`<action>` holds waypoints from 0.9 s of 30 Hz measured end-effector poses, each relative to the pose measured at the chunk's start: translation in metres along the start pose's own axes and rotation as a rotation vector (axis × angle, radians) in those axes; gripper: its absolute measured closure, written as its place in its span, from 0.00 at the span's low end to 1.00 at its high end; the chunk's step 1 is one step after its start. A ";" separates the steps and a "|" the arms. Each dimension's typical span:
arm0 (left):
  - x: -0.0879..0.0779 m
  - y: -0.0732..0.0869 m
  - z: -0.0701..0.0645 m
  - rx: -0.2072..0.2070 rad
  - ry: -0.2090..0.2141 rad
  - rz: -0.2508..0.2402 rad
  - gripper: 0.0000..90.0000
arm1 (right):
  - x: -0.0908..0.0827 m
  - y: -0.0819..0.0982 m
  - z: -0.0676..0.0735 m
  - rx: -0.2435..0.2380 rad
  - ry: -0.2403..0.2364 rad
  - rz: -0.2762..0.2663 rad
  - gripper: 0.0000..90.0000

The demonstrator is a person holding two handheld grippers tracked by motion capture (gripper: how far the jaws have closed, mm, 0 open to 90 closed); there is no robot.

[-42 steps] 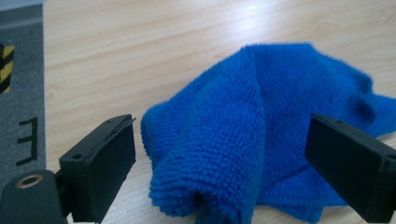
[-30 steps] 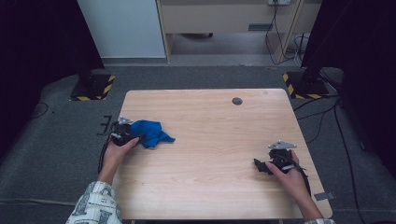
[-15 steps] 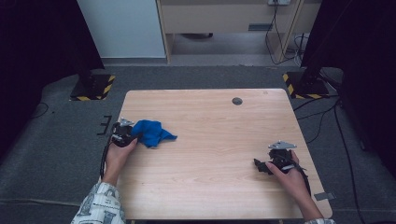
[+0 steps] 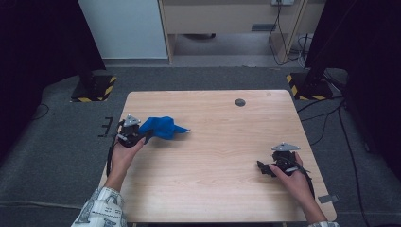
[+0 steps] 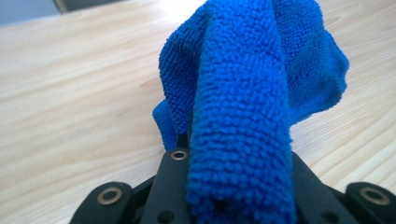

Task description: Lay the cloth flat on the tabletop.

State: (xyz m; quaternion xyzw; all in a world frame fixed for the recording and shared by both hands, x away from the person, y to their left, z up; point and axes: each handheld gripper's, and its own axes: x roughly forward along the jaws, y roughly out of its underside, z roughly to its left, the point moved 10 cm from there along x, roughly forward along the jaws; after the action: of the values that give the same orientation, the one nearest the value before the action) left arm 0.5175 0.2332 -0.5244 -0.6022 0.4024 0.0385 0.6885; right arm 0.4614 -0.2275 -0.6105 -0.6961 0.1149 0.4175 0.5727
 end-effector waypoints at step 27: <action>0.029 -0.034 -0.120 0.147 0.193 -0.012 0.88 | 0.000 0.000 0.000 0.000 0.000 0.000 0.00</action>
State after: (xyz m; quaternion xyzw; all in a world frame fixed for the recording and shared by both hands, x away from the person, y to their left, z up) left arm 0.4945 0.1079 -0.5090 -0.5534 0.4650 -0.0535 0.6890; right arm 0.4614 -0.2275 -0.6105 -0.6960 0.1149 0.4177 0.5726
